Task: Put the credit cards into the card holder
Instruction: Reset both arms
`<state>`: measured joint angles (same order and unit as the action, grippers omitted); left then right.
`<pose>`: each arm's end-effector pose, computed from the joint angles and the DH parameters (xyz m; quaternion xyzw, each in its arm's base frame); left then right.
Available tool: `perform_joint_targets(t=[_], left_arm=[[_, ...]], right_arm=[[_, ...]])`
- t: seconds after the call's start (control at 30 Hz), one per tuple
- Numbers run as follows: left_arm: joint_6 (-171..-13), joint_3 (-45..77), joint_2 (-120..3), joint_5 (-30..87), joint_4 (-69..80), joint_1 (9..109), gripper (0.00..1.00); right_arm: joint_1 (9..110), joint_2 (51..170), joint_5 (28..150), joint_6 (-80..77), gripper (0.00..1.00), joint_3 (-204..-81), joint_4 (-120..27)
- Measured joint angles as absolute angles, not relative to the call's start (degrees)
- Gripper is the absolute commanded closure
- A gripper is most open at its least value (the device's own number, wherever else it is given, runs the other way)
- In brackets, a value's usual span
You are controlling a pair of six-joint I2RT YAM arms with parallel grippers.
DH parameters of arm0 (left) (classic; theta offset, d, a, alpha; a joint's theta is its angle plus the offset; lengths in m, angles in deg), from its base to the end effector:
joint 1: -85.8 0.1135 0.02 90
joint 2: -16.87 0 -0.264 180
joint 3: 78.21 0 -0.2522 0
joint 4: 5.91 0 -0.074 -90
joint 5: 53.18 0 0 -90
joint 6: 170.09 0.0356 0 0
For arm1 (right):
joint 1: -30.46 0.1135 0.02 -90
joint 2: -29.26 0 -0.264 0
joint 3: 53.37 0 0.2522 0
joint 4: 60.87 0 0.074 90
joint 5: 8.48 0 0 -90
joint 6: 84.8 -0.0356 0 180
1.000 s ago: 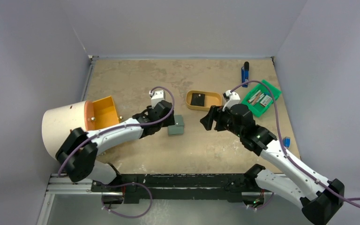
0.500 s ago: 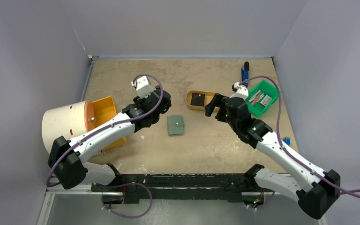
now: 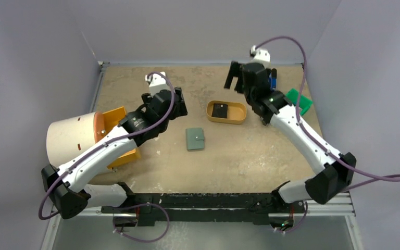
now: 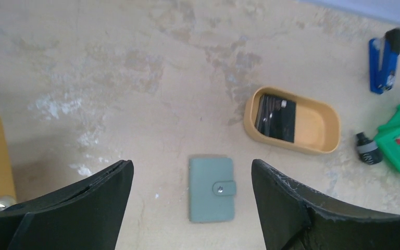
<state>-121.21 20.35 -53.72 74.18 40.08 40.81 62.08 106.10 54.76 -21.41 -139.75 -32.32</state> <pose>0.2017 -0.1711 0.3511 -0.1191 0.8453 -0.0902 0.5129 0.2712 0.1482 0.3779 0.0996 0.7972 0.1102 0.5852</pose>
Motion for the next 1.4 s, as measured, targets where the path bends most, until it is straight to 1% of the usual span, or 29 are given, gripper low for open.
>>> perform_joint_targets(t=[0.07, 0.13, 0.3, 0.43, 0.5, 0.57, 0.73, 0.9, 1.0, 1.2, 1.4], left_arm=[[-119.16, 15.76, -53.66, 75.08, 42.17, 40.85, 0.17], [-117.32, 10.34, -53.48, 76.74, 43.77, 40.91, 0.17], [-113.26, -2.10, -50.40, 82.18, 45.61, 41.02, 0.17], [-110.52, -8.76, -48.41, 84.43, 46.46, 41.07, 0.15], [-109.23, -10.23, -47.62, 84.37, 46.15, 41.07, 0.15], [-107.81, -10.60, -46.68, 83.86, 45.67, 41.07, 0.15], [-105.06, -10.23, -45.24, 83.49, 45.10, 41.07, 0.15], [-102.26, -6.84, -42.92, 83.21, 44.14, 41.07, 0.15], [-100.84, -4.15, -41.31, 82.88, 43.46, 41.07, 0.15], [-100.23, -2.82, -40.89, 82.40, 43.09, 41.07, 0.15], [-100.49, -3.80, -43.01, 80.89, 43.35, 41.07, 0.15]], right_arm=[[61.73, 110.34, 52.42, -18.96, 0.01, -150.39, -29.74], [61.88, 110.19, 51.18, -15.90, 0.01, -155.55, -29.54], [62.54, 97.31, 50.65, -6.35, 0.01, -156.45, -32.98], [64.79, 88.39, 49.73, -0.47, 0.01, -158.52, -36.71], [65.47, 84.92, 50.69, 1.02, 0.01, -158.66, -37.98], [65.71, 81.62, 52.66, 2.68, 0.01, -157.39, -39.34], [65.71, 73.88, 56.40, 7.59, 0.01, -146.68, -41.63], [65.71, 71.87, 58.28, 10.15, 0.01, -137.26, -40.93], [65.71, 71.19, 59.76, 8.88, 0.01, -133.96, -40.01], [65.73, 70.71, 61.71, 2.63, 0.01, -132.47, -40.30], [65.71, 70.60, 61.38, -1.91, 0.01, -132.47, -41.59]])
